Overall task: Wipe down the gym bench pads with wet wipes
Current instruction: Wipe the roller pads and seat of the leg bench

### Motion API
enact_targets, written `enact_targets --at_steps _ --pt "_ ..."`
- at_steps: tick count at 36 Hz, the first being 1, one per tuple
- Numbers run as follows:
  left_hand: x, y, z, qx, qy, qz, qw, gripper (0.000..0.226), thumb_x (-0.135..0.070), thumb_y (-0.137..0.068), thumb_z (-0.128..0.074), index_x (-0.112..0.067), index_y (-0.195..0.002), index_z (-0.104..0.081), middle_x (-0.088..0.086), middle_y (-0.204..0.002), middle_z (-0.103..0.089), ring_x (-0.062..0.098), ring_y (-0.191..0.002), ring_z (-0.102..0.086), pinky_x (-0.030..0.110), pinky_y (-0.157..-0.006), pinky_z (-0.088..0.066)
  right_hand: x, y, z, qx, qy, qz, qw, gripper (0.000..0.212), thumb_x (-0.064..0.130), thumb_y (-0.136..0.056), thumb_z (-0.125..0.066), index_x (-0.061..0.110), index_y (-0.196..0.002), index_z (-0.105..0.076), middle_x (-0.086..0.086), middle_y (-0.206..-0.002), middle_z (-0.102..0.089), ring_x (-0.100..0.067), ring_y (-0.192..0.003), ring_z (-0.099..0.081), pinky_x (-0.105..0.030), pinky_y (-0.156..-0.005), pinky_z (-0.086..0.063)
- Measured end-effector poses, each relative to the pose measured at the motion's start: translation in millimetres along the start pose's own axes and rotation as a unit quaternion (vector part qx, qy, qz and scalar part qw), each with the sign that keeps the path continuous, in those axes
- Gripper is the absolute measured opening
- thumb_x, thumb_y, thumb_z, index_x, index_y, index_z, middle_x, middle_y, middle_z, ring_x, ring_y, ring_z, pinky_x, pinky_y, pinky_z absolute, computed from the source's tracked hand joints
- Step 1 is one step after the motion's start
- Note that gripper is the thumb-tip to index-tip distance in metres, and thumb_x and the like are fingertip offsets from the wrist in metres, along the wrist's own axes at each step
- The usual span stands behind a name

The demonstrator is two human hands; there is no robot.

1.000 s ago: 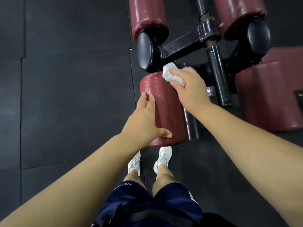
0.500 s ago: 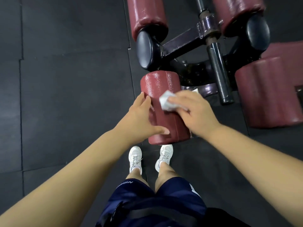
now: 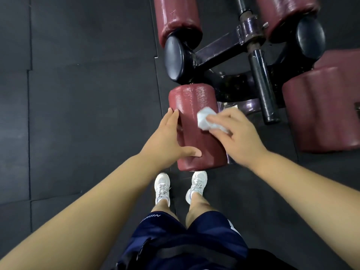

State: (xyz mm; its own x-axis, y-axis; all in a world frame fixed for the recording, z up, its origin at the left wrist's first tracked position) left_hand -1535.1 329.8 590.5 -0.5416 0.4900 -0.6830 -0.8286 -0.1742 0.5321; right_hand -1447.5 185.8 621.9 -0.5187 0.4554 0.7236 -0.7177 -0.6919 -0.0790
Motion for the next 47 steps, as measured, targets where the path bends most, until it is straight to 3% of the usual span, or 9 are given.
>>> enact_targets --at_steps 6,9,11,16,21,30,35,41,47 --pt "12.2 0.2 4.1 0.018 0.028 0.003 0.999 0.132 -0.054 -0.051 -0.084 -0.018 -0.151 -0.006 -0.008 -0.157 -0.01 0.011 -0.14 -0.026 0.037 -0.111 -0.035 5.1 32.2 -3.8 0.029 -0.006 0.043 0.999 0.025 0.014 -0.086 -0.065 0.015 -0.111 -0.069 0.005 -0.098 -0.053 -0.017 -0.088 -0.053 -0.02 -0.085 -0.04" --pt "-3.9 -0.8 7.7 0.005 -0.02 -0.011 1.0 0.107 -0.049 -0.059 -0.083 -0.005 -0.141 -0.029 -0.016 -0.128 -0.033 0.014 -0.123 -0.042 0.037 -0.104 -0.041 2.7 9.4 -5.6 0.015 0.014 0.069 0.997 0.024 0.007 -0.085 -0.064 0.009 -0.108 -0.07 -0.006 -0.094 -0.056 -0.022 -0.085 -0.053 -0.026 -0.081 -0.042" --pt "-19.1 -0.2 9.0 -0.016 -0.05 -0.022 0.998 0.099 -0.056 -0.059 -0.08 -0.008 -0.133 -0.036 -0.007 -0.128 -0.033 0.019 -0.121 -0.042 0.033 -0.103 -0.039 -0.4 -16.4 -6.0 0.0 0.026 0.065 0.998 0.024 0.005 -0.085 -0.064 0.007 -0.108 -0.07 -0.013 -0.092 -0.056 -0.024 -0.084 -0.053 -0.029 -0.08 -0.042" --pt "-36.5 -2.0 -3.4 -0.038 -0.126 0.006 0.991 0.13 -0.059 -0.058 -0.08 -0.014 -0.15 0.0 0.007 -0.158 0.005 0.029 -0.14 -0.026 0.039 -0.106 -0.033 -8.5 -77.5 -1.1 -0.046 0.032 -0.012 0.998 0.025 0.01 -0.085 -0.06 0.008 -0.108 -0.07 -0.012 -0.093 -0.049 -0.026 -0.089 -0.052 -0.026 -0.084 -0.041" --pt "-19.4 -3.5 0.4 -0.034 -0.041 0.005 0.999 0.129 -0.049 -0.058 -0.084 -0.019 -0.151 0.0 -0.002 -0.159 0.006 0.015 -0.141 -0.023 0.026 -0.106 -0.027 -16.9 -90.4 -0.1 -0.025 0.012 -0.089 0.996 0.029 0.013 -0.091 -0.058 0.019 -0.118 -0.065 0.002 -0.1 -0.042 -0.013 -0.095 -0.047 -0.003 -0.084 -0.03" --pt "27.9 -7.6 -4.9 0.019 0.151 0.035 0.988 0.139 -0.058 -0.034 -0.089 -0.037 -0.148 -0.012 -0.019 -0.151 -0.027 0.007 -0.133 -0.038 0.039 -0.106 -0.04 3.9 5.8 -8.6 0.02 0.02 0.008 1.0 0.025 0.014 -0.087 -0.061 0.014 -0.112 -0.067 -0.007 -0.095 -0.05 -0.023 -0.087 -0.051 -0.023 -0.084 -0.039" --pt "22.3 -10.8 0.1 0.027 0.077 0.013 0.997 0.125 -0.058 -0.041 -0.089 -0.029 -0.144 -0.025 -0.012 -0.144 -0.038 0.011 -0.125 -0.048 0.04 -0.101 -0.045 9.5 37.5 -8.2 0.035 0.017 0.065 0.997 0.025 0.02 -0.09 -0.055 0.025 -0.115 -0.057 0.005 -0.098 -0.046 -0.025 -0.085 -0.051 -0.031 -0.082 -0.041" --pt "-19.9 -6.8 8.0 -0.003 -0.026 -0.023 0.999 0.129 -0.053 -0.054 -0.084 -0.017 -0.151 -0.006 -0.002 -0.158 0.005 0.013 -0.144 -0.014 0.031 -0.114 -0.024 -0.7 -31.3 -5.9 -0.009 0.021 0.047 0.999 0.025 0.005 -0.085 -0.061 0.006 -0.109 -0.069 -0.015 -0.09 -0.052 -0.026 -0.083 -0.051 -0.03 -0.079 -0.04" --pt "-19.3 -8.8 5.4 -0.021 -0.04 -0.014 0.999 0.13 -0.044 -0.056 -0.087 -0.02 -0.151 -0.002 0.0 -0.159 0.006 0.013 -0.143 -0.016 0.022 -0.105 -0.023 -21.9 -100.4 -0.5 -0.027 0.004 -0.116 0.993 0.028 0.014 -0.092 -0.056 0.018 -0.118 -0.065 -0.001 -0.103 -0.041 -0.013 -0.094 -0.045 -0.005 -0.077 -0.029"
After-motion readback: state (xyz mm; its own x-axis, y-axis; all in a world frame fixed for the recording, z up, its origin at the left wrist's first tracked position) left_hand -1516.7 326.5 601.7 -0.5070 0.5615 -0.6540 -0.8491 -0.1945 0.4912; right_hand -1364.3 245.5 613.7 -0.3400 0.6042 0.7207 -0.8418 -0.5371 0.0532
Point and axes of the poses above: each hand's wrist, its own y-axis away from the middle knuckle, its own z-axis out of the back of the hand, x = y × z, the point moved 7 cm from there along -y, towards the middle knuckle
